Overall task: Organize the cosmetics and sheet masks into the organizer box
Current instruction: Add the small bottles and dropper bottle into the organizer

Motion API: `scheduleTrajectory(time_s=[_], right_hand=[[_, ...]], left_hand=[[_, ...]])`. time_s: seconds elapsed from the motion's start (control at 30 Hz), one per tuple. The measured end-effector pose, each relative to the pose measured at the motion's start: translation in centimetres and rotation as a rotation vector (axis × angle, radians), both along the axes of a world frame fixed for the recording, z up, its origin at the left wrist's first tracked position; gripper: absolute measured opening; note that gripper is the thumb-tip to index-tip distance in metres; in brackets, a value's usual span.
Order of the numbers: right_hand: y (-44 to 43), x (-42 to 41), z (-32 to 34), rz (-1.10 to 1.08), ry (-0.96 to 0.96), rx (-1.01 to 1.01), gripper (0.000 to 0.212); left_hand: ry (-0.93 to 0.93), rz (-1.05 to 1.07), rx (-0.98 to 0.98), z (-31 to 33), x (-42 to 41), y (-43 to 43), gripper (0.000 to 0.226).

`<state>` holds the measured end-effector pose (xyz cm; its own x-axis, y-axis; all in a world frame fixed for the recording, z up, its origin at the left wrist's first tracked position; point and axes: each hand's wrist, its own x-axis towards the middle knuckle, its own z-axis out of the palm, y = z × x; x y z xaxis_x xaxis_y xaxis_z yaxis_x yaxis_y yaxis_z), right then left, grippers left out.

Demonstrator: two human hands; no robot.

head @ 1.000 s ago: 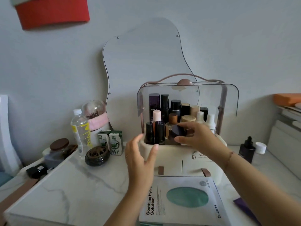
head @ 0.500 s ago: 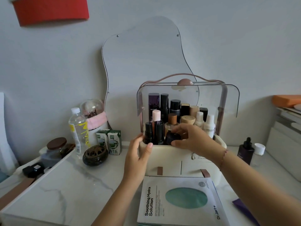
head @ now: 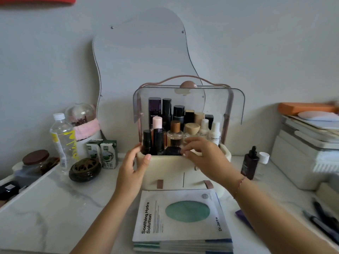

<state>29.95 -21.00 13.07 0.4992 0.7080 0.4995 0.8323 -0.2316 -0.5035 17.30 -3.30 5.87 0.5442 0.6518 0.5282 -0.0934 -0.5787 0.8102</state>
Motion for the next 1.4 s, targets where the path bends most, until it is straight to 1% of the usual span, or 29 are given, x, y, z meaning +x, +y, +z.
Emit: scheduleTrajectory(time_s=[0.1,0.17,0.2,0.23,0.3,0.37,0.4,0.47,0.53,0.6,0.73,0.83,0.9,1.0,1.1,1.17,1.23,1.3,1.33,1.4], right_hand=[[-3.4,1.2,-1.0,-0.131,0.004,0.308,0.015],[-6.3,3.4,-1.9,-0.321,0.020,0.471,0.013],[-7.7,4.8,-2.4,-0.428,0.039,0.506,0.015],[-9.0,6.4,-2.9,-0.527,0.065,0.506,0.022],[-11.0,9.5,-4.0,-0.653,0.193,0.453,0.047],[-12.2,11.9,-5.0,-0.631,0.405,0.398,0.070],[-12.4,12.8,-5.6,-0.598,0.504,0.364,0.078],[-12.6,14.1,-7.0,-0.546,0.637,0.303,0.083],[-12.5,14.9,-8.3,-0.514,0.695,0.294,0.075],[-12.3,15.4,-9.1,-0.516,0.706,0.304,0.061],[-12.1,16.1,-9.7,-0.561,0.688,0.311,0.043],[-11.9,16.4,-9.8,-0.602,0.649,0.258,0.025],[-11.8,16.2,-9.9,-0.622,0.622,0.246,0.016],[-12.0,15.0,-9.1,-0.694,0.553,0.283,0.013],[-12.5,12.5,-6.9,-0.800,0.334,0.449,0.022],[-12.1,9.5,-4.6,-0.742,0.184,0.613,0.027],[-11.0,5.7,-2.2,-0.557,0.091,0.672,0.020],[-8.9,2.8,-0.7,-0.298,0.111,0.617,0.014],[-7.7,2.0,-0.3,-0.193,0.140,0.560,0.015],[-5.2,1.3,0.3,-0.082,0.172,0.431,0.020]], left_hand=[[-0.001,0.001,0.003,-0.4,0.1,0.5,0.052],[-0.013,0.003,-0.011,-0.7,0.3,0.6,0.053],[-0.021,0.004,-0.019,-0.7,0.4,0.7,0.052],[-0.027,0.006,-0.023,-0.8,0.5,0.7,0.051],[-0.026,0.014,-0.023,-1.0,0.8,0.7,0.052],[-0.033,0.024,-0.017,-1.3,0.9,0.8,0.049],[-0.037,0.031,-0.008,-1.3,1.0,0.8,0.049],[-0.043,0.043,0.002,-1.4,1.1,0.8,0.048],[-0.057,0.049,-0.001,-1.4,1.1,0.8,0.047],[-0.057,0.047,0.000,-1.4,1.1,0.8,0.045],[-0.047,0.033,0.012,-1.5,1.0,0.9,0.047],[-0.054,0.040,0.039,-1.6,1.0,1.0,0.044],[-0.070,0.036,0.051,-1.6,1.1,0.9,0.046],[-0.092,0.019,0.045,-1.5,1.0,0.9,0.061],[-0.095,0.014,0.060,-1.6,1.0,1.1,0.064],[-0.108,0.004,0.077,-1.6,1.1,1.1,0.061],[-0.120,0.002,0.083,-1.7,1.2,1.0,0.059],[-0.122,0.008,0.090,-1.7,1.2,0.8,0.055],[-0.121,0.010,0.094,-1.7,1.1,0.7,0.052],[-0.122,0.009,0.106,-1.7,1.1,0.7,0.045]])
